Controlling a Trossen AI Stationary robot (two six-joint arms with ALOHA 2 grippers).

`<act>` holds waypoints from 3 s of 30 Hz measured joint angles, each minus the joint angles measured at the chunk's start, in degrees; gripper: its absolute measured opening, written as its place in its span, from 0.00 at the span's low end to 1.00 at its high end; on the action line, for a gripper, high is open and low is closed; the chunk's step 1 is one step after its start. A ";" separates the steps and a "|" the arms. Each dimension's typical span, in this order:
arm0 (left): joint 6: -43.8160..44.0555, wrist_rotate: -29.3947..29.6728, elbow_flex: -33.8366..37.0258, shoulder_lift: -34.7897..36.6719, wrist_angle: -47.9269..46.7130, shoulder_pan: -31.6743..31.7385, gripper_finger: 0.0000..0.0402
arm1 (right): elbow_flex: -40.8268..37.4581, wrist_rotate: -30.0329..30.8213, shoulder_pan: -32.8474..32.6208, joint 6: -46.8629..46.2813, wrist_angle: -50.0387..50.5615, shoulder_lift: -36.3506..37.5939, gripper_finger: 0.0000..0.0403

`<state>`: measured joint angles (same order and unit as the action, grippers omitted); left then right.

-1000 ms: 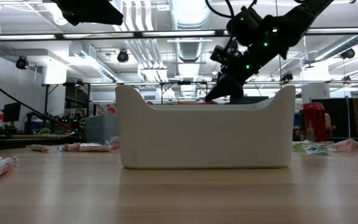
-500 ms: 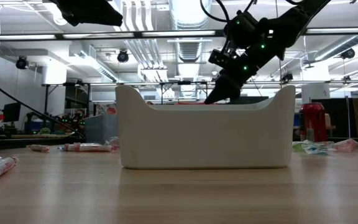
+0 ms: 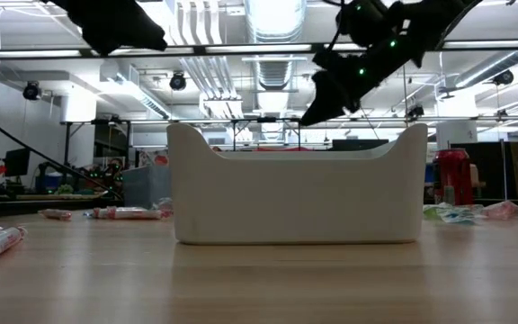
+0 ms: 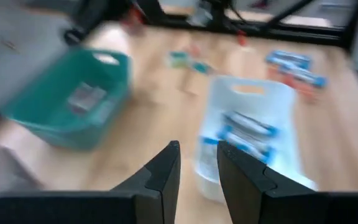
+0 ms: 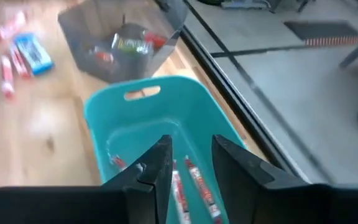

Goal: Sort candy
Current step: Put the white candy into the green bin

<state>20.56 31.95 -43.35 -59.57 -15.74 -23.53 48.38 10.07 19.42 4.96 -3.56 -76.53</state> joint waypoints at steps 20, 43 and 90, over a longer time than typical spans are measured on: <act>53.47 -28.04 0.00 -7.16 -19.65 -5.70 0.23 | 0.00 -9.01 -13.13 -18.38 13.35 10.11 0.22; 67.11 -32.23 -11.30 -32.68 -27.82 -13.42 0.23 | -0.02 -8.58 -13.92 -16.32 14.06 9.92 0.19; 45.86 -10.40 -11.13 -18.65 -30.48 -13.22 0.00 | -1.51 -8.55 -20.12 -14.39 6.40 9.88 0.20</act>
<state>66.42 21.56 -54.48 -78.23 -46.22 -36.75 46.87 1.52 -0.70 -9.43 2.84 -66.65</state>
